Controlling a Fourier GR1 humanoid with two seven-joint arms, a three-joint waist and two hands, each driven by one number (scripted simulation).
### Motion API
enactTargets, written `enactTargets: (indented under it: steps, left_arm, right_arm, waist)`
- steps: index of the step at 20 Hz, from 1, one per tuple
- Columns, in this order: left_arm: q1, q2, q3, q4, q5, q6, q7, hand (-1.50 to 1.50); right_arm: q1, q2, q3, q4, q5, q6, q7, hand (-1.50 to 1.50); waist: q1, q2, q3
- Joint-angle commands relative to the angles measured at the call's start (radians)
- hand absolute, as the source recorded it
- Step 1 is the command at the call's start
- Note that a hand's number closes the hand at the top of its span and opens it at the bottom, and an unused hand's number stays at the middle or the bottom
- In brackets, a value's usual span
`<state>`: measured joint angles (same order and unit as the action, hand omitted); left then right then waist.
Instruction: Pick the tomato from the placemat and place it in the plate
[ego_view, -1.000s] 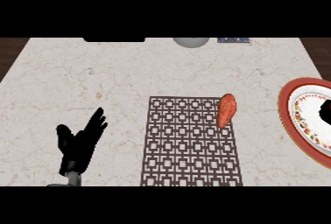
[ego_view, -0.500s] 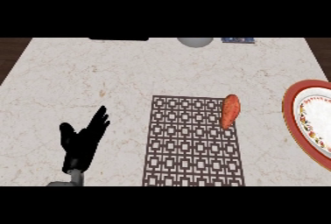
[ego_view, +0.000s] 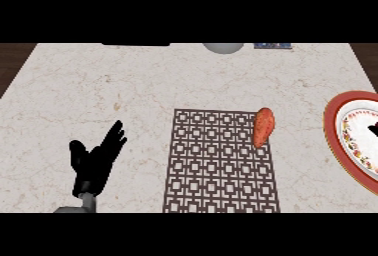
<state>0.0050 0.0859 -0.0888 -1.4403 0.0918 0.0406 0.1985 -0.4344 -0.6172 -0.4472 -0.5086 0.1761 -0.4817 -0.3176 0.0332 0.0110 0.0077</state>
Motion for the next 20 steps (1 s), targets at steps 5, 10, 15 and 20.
enactTargets:
  steps: [5,10,15,20]
  left_arm:
    - [0.021,0.029,0.020,-0.019,0.008,-0.010,0.039,0.00]
    - [0.028,0.008,0.006,-0.046,-0.007,0.012,0.059,0.00]
    - [0.039,0.063,0.077,-0.008,0.045,-0.051,0.035,0.00]
    - [0.048,0.018,0.051,0.034,0.004,-0.022,-0.026,0.00]
  right_arm:
    - [-0.043,0.020,-0.209,0.090,-0.204,0.060,-0.286,-1.50]
    - [0.010,-0.118,-0.267,0.157,-0.284,0.299,-0.274,-1.50]
    - [0.148,-0.106,-0.250,0.079,-0.328,0.491,-0.288,-1.50]
    - [0.285,-0.074,-0.213,-0.013,-0.344,0.615,-0.317,-1.50]
  waist:
    - [-0.009,-0.002,-0.003]
    - [-0.021,-0.007,-0.005]
    - [-0.038,-0.013,-0.008]
    - [-0.044,-0.014,-0.009]
